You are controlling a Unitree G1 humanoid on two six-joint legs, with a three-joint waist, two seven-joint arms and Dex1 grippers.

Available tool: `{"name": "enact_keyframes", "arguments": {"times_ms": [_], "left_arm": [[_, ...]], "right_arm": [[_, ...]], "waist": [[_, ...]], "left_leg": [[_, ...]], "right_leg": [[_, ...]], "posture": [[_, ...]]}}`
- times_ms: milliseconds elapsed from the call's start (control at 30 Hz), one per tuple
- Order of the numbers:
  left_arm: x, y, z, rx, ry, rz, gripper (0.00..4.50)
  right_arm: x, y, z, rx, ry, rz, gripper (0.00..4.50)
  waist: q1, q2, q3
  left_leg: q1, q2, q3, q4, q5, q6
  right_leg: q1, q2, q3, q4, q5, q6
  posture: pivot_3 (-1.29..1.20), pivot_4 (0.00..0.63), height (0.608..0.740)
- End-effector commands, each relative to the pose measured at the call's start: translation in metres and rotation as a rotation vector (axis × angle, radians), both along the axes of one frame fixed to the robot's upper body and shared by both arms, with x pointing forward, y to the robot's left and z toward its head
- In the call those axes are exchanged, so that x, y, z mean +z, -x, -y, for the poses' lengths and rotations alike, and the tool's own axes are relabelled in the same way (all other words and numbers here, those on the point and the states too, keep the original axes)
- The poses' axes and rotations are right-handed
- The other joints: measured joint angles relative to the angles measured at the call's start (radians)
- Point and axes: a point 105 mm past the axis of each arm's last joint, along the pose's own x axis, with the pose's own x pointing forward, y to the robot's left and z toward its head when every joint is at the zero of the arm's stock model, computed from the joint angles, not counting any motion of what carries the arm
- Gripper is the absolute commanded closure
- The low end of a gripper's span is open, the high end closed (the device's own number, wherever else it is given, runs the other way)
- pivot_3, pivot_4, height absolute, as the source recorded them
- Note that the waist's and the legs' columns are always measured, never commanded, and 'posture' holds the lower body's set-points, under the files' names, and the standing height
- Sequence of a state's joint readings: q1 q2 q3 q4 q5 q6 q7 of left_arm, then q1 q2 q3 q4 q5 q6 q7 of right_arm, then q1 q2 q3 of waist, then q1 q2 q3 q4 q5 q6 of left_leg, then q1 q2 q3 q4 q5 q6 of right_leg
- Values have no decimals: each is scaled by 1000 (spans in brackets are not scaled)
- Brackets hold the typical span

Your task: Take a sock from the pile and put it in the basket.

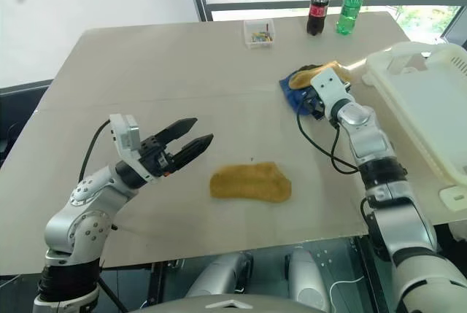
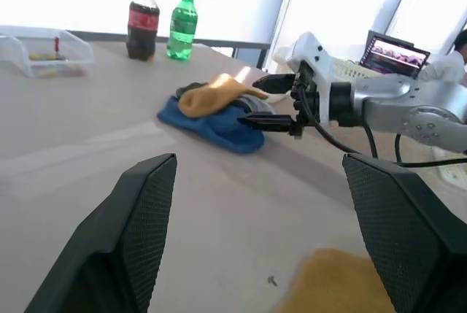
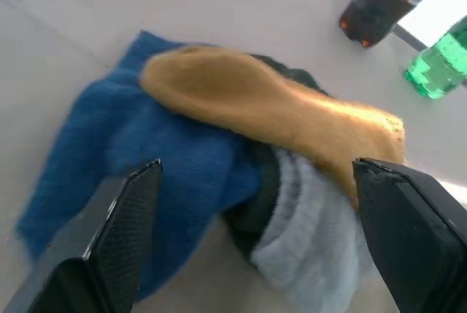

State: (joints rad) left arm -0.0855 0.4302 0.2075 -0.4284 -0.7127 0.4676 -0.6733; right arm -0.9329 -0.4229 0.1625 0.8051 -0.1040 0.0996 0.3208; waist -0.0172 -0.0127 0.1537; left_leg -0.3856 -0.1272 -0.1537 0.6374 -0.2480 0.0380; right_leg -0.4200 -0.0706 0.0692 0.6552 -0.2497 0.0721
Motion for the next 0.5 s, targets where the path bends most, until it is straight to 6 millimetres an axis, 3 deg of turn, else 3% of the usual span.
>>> {"name": "enact_keyframes", "arguments": {"times_ms": [33, 167, 267, 333, 500], "left_arm": [[20, 7, 0, 25, 23, 79, 675], [18, 10, -3, 62, 31, 77, 675], [17, 13, -3, 76, 34, 72, 565], [17, 15, -3, 82, 35, 72, 565], [17, 17, -7, 105, 36, 72, 565]], "right_arm": [[21, -9, 5, -16, 12, 73, 224], [25, -14, 9, -29, 4, 80, 224], [25, -15, 7, -22, -4, 79, 999], [25, -16, 4, -14, -6, 80, 1892], [27, -18, -4, 6, 1, 99, 1892]], "waist": [[0, 0, 0], [-2, 0, 0], [-3, 0, 0], [-3, 0, 0], [-18, 0, 0]], "left_leg": [[0, 0, 0, 0, 0, 0], [1, 0, 0, 0, 0, 0], [1, 0, 0, 0, 0, 0], [1, 0, 0, 0, 0, 0], [1, 0, 1, 1, 0, 0]], "right_leg": [[0, 0, 0, 0, 0, 0], [0, 0, 0, 1, 0, 0], [0, 0, 0, 1, 0, 0], [0, 0, 1, 2, 0, 0], [0, 0, 1, 3, 0, 0]], "posture": [[0, 150, 740], [0, 150, 740], [0, 150, 740], [0, 150, 740], [0, 150, 740]]}}
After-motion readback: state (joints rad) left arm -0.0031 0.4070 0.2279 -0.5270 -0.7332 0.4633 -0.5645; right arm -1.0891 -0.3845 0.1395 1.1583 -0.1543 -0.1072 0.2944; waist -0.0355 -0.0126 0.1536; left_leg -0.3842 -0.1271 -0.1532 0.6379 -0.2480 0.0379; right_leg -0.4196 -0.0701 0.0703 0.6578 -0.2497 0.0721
